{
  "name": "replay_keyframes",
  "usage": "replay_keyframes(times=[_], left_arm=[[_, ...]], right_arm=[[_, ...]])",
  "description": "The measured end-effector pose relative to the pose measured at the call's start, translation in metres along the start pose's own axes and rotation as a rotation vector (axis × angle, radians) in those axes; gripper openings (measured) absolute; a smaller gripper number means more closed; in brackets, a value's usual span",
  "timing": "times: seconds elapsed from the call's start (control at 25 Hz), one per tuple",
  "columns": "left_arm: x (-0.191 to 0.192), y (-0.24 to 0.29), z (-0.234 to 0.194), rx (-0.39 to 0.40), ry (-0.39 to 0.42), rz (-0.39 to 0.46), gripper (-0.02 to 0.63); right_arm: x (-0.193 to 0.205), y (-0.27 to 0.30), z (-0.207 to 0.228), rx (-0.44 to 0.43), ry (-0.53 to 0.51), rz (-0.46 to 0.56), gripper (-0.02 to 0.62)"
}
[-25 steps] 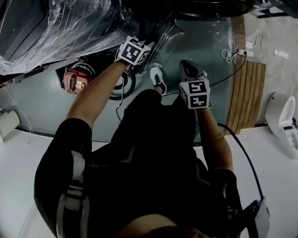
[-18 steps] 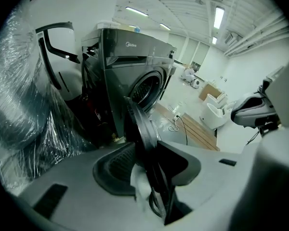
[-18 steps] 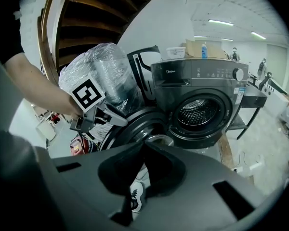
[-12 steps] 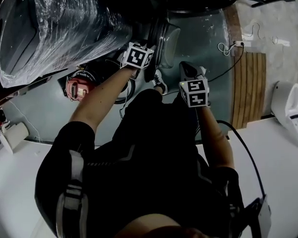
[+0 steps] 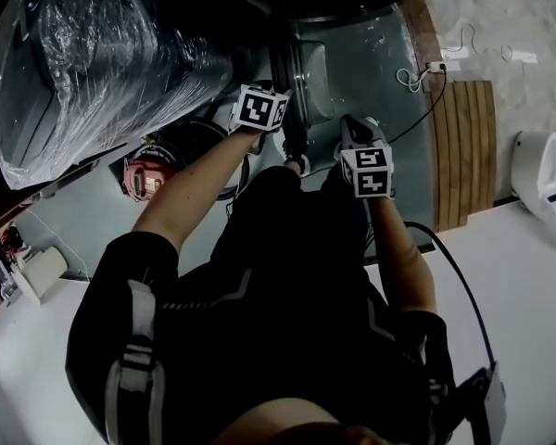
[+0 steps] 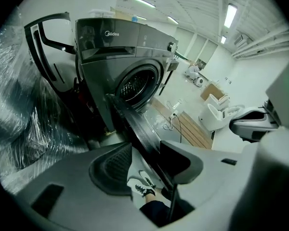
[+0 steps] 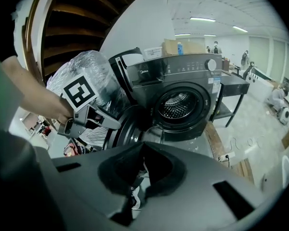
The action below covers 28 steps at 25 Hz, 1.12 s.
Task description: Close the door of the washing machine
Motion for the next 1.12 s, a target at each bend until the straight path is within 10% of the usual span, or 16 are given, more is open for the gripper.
replay_keyframes(times=[0.84,1.12], left_arm=[[-0.063,0.048,0.055,0.047,-0.227,0.050,0.190],[-0.088,0.061,0.072,0.075,-0.136,0.036,0.190]], right_arm=[[0.024,0.021,0.061,-0.083,-0.037,-0.059,0.106],[0.023,0.045,0.081,-0.103,-0.138,-0.070,0.118]])
Point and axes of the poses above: the fingertips, and each gripper's own axes: y forward along the fingers, z to its right, x out of its underside, the point moved 10 cm from there along -y, backward along the fingers, and after that the axes turned 12 degrees about x, right-handed, at the moved point
